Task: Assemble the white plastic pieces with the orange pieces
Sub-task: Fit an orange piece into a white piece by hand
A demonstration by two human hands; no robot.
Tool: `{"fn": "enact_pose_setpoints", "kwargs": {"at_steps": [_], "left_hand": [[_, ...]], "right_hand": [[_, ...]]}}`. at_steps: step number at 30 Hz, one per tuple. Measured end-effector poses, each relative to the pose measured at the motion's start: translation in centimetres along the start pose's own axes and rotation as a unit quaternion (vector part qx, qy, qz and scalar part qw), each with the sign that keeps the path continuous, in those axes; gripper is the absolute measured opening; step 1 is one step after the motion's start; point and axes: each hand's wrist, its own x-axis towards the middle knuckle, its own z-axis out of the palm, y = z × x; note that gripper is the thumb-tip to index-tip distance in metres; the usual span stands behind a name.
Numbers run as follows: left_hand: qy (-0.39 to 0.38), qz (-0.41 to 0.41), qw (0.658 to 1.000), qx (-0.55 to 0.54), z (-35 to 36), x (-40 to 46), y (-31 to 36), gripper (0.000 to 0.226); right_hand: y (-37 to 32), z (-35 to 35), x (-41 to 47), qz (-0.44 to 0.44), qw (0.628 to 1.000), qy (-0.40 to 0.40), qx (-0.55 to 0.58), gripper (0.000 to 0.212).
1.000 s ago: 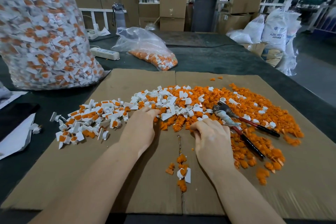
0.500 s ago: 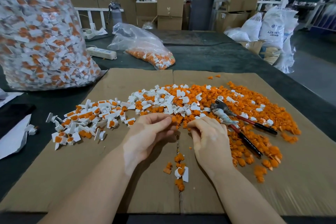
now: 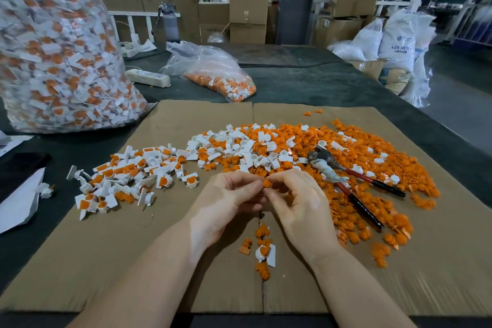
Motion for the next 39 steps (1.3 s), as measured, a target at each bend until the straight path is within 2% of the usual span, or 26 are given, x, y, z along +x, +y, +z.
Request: {"fn": "enact_pose_setpoints", "kwargs": {"at_steps": [3, 5, 7, 12, 17, 22, 26, 31, 33, 35, 39], "left_hand": [[0.08, 0.043, 0.993, 0.078, -0.1, 0.1, 0.2, 0.012], [0.176, 0.091, 0.959, 0.204, -0.7, 0.7, 0.4, 0.011], [0.226, 0.124, 0.922, 0.289, -1.4, 1.4, 0.7, 0.014], [0.216, 0.145, 0.861, 0.438, -1.5, 3.1, 0.6, 0.021], [0.191, 0.146, 0.809, 0.536, -0.7, 4.4, 0.4, 0.024], [0.161, 0.127, 0.788, 0.581, -0.8, 4.6, 0.5, 0.025], [0.169, 0.119, 0.802, 0.56, -0.6, 4.7, 0.7, 0.022], [0.181, 0.156, 0.81, 0.536, -0.3, 3.9, 0.9, 0.009], [0.184, 0.171, 0.84, 0.48, -0.1, 3.4, 1.0, 0.011], [0.185, 0.163, 0.89, 0.384, 0.2, 2.8, 1.0, 0.013], [0.154, 0.096, 0.97, 0.16, 1.1, 1.8, 0.1, 0.011]], "right_hand": [[0.1, -0.1, 0.0, 0.03, 0.999, 0.005, 0.014, 0.009], [0.1, -0.1, 0.0, 0.043, 0.999, 0.011, 0.016, 0.007], [0.1, 0.0, 0.1, 0.049, 0.999, 0.015, 0.013, 0.006], [0.3, 0.2, 0.2, 0.06, 0.998, 0.028, -0.006, 0.01], [0.4, 0.2, 0.3, 0.056, 0.997, 0.028, -0.038, 0.017], [0.4, 0.1, 0.3, 0.067, 0.997, 0.032, -0.033, 0.018], [0.5, 0.2, 0.3, 0.106, 0.994, 0.037, 0.011, 0.014], [0.7, 0.1, 0.1, 0.135, 0.989, 0.031, 0.045, 0.007], [0.8, 0.1, 0.1, 0.137, 0.988, 0.036, 0.057, 0.008], [0.8, 0.1, 0.2, 0.135, 0.988, 0.042, 0.062, 0.01], [0.8, 0.0, 0.2, 0.136, 0.987, 0.045, 0.075, 0.012]]}}
